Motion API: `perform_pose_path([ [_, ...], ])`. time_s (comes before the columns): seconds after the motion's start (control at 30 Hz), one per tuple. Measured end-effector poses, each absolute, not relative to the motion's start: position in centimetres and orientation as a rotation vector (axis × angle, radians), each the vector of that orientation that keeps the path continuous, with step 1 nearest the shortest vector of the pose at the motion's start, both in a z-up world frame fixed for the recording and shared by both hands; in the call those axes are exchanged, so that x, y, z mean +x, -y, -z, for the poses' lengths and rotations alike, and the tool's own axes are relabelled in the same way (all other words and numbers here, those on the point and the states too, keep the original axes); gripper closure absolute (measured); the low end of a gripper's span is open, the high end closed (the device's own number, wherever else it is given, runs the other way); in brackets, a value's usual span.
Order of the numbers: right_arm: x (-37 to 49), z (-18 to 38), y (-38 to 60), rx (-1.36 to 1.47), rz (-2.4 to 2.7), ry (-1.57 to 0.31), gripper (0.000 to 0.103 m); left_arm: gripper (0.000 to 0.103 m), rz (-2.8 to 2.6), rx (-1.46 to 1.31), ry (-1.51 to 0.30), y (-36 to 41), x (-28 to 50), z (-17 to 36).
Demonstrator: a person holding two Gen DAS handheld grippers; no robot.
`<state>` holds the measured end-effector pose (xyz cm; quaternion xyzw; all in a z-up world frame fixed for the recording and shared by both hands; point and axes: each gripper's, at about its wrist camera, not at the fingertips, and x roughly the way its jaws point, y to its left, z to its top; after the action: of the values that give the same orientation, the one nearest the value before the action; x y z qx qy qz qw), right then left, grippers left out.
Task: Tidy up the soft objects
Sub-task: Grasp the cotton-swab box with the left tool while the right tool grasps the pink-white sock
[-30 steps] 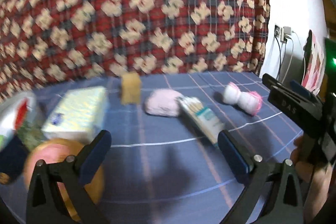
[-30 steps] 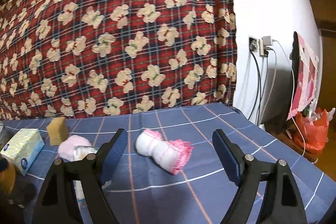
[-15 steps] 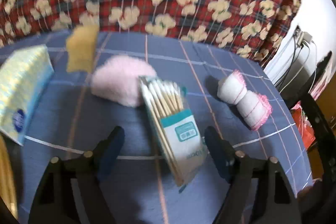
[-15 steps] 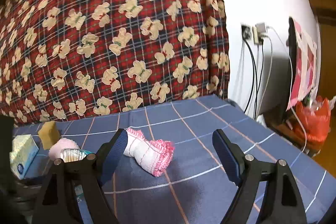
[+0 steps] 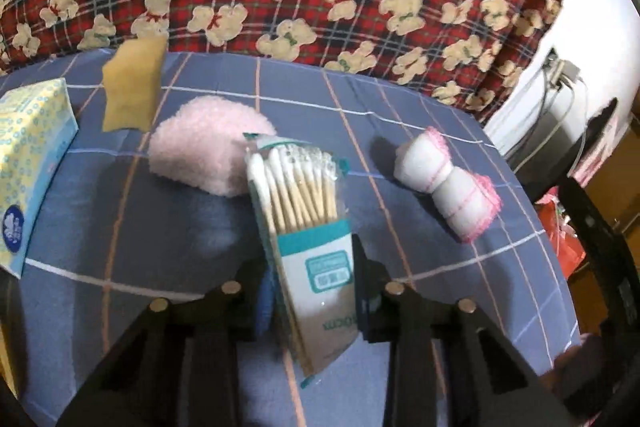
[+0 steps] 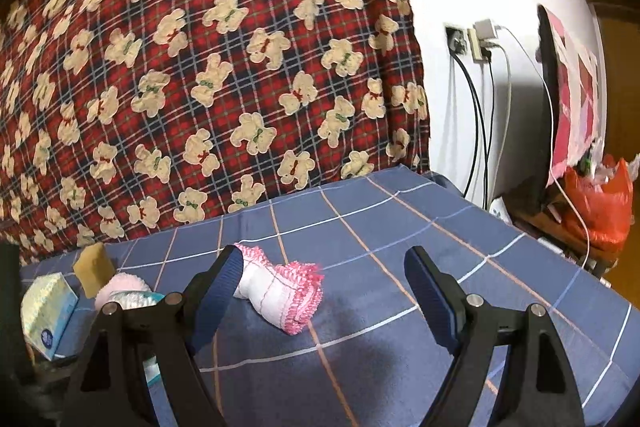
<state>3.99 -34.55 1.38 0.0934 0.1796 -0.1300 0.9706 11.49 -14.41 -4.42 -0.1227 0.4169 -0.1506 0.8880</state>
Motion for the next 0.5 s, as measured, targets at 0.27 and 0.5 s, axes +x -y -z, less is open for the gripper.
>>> perform_pose_path([
  [0.27,4.9,-0.9,35.7,0.267,0.251,-0.426,0.018,0.072,0.362,-0.214,-0.736,11.2,7.4,1.8],
  [0.5,9.1,-1.5,32.8,0.003,0.111,-0.559,0.018,0.072,0.310,-0.140,-0.650,8.5,5.6,1.5],
])
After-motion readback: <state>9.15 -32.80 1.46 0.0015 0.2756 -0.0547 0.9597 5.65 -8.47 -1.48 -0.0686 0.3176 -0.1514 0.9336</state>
